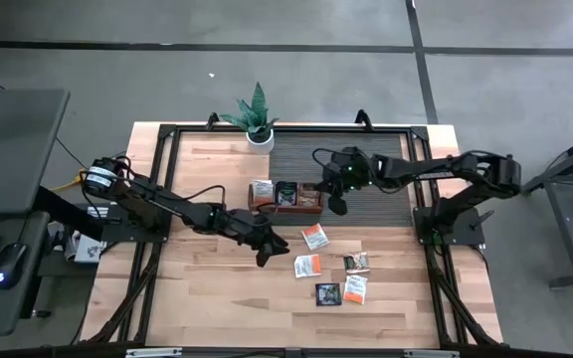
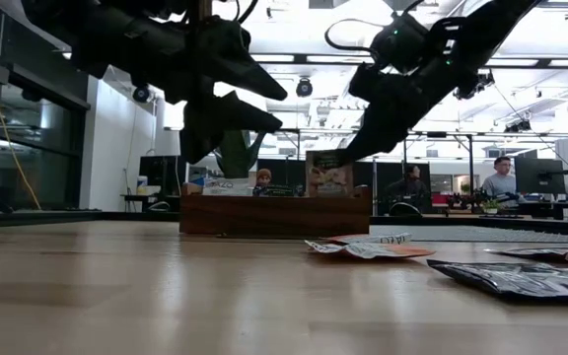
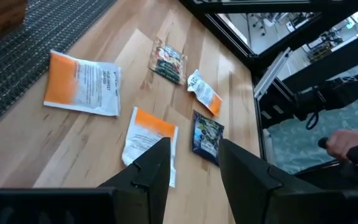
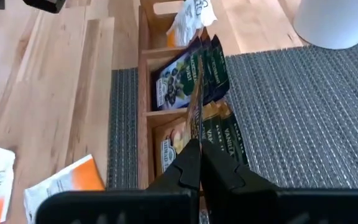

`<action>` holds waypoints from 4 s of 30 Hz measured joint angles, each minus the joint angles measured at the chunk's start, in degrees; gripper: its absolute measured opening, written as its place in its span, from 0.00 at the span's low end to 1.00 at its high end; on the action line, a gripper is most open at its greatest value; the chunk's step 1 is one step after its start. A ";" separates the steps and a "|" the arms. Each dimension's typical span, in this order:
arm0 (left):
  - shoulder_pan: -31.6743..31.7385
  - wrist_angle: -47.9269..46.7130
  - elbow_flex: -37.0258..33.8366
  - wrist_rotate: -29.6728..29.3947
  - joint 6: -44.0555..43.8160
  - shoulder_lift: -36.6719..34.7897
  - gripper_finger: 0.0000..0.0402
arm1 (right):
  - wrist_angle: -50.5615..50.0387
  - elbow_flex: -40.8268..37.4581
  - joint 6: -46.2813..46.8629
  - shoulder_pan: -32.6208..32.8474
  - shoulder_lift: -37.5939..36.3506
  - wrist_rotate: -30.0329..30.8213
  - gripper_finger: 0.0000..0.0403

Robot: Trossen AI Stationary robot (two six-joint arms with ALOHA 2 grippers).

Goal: Pick & Place Tea
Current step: Put the brown tea bag into the right section of the wooden organizer

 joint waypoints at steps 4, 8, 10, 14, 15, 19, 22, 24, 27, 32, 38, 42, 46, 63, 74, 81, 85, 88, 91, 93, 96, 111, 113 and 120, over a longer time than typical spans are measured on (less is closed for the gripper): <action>0.02 0.05 0.00 -0.06 -0.14 0.02 0.33 | -0.08 0.00 -1.14 0.00 0.37 0.05 0.00; 0.00 0.25 0.00 -0.05 -0.24 0.02 0.33 | -0.10 0.00 -1.60 0.00 0.37 0.09 0.00; 0.02 0.25 0.00 -0.13 -0.22 0.02 0.33 | -0.79 0.00 -2.16 0.00 0.37 0.09 0.00; 0.02 0.25 0.02 -0.57 -0.24 0.02 0.33 | -1.55 -0.02 -2.48 0.00 0.37 0.16 0.00; 0.02 0.25 0.05 -0.57 -0.24 0.02 0.33 | -1.53 -0.02 -2.48 0.00 0.37 0.18 0.00; 0.02 0.28 0.09 -0.79 -0.24 0.02 0.33 | -1.66 -0.02 -2.48 0.00 0.37 0.31 0.00; 0.02 0.28 0.09 -1.05 -0.24 0.02 0.33 | -1.70 -0.02 -2.48 0.02 0.37 0.39 0.00; 0.02 0.29 0.09 -1.16 -0.24 0.02 0.33 | -1.70 -0.02 -2.50 0.02 0.37 0.41 0.00; 0.02 0.28 0.09 -1.17 -0.24 0.04 0.33 | -1.73 -0.02 -3.73 0.02 0.37 0.42 0.01; 0.01 0.29 0.09 -1.16 -0.25 0.04 0.33 | -1.75 -0.04 -3.99 0.02 0.37 0.42 0.07; 0.02 0.29 0.09 -1.18 -0.26 0.04 0.33 | -1.32 -0.07 -3.92 0.02 0.37 0.42 0.20; 0.01 0.29 0.09 -1.19 -0.26 0.04 0.33 | -0.71 -0.07 -3.69 0.04 0.24 1.25 0.27; 0.02 0.29 0.09 -1.20 -0.28 0.04 0.33 | -0.57 -0.09 -3.35 0.04 -1.42 2.21 0.32; 0.02 0.73 0.09 -1.26 -0.48 0.04 0.33 | -15.46 -0.09 7.93 0.09 -20.74 2.54 0.32; 0.02 1.29 0.09 -5.57 -1.76 0.23 0.33 | -29.04 -0.07 12.99 7.07 -23.12 1.48 0.13; -0.02 1.89 1.70 -5.96 -1.97 1.91 0.33 | -37.20 -0.07 18.13 15.53 -23.12 6.45 0.02; -0.02 1.67 5.31 -5.86 -2.12 5.50 0.33 | -42.43 -0.07 22.16 21.26 -23.12 11.10 0.01; -0.02 1.82 9.36 -4.20 -2.81 9.77 0.33 | -43.95 -0.07 26.33 26.07 -23.12 14.11 0.00; 0.00 1.05 13.37 -2.33 -3.26 14.04 0.33 | -45.40 -0.07 31.67 30.90 -23.12 17.11 0.00; 0.00 -0.09 16.27 -1.69 -3.35 16.19 0.33 | -46.48 -0.07 36.05 34.41 -23.12 19.54 0.00; -0.02 -4.32 20.32 1.40 -3.25 18.54 0.33 | -45.11 -2.21 43.61 39.98 -23.71 22.73 0.00; -0.02 -13.30 34.79 9.95 -0.46 26.98 0.33 | -29.82 -12.52 78.00 60.38 -21.35 31.94 0.00; -0.02 -14.62 35.06 10.55 -0.39 27.34 0.33 | -26.60 -12.50 79.10 61.67 -19.62 31.66 0.00; -0.04 -14.74 38.62 9.58 -0.02 29.78 0.33 | -24.24 -12.50 82.48 62.76 -13.00 31.96 0.00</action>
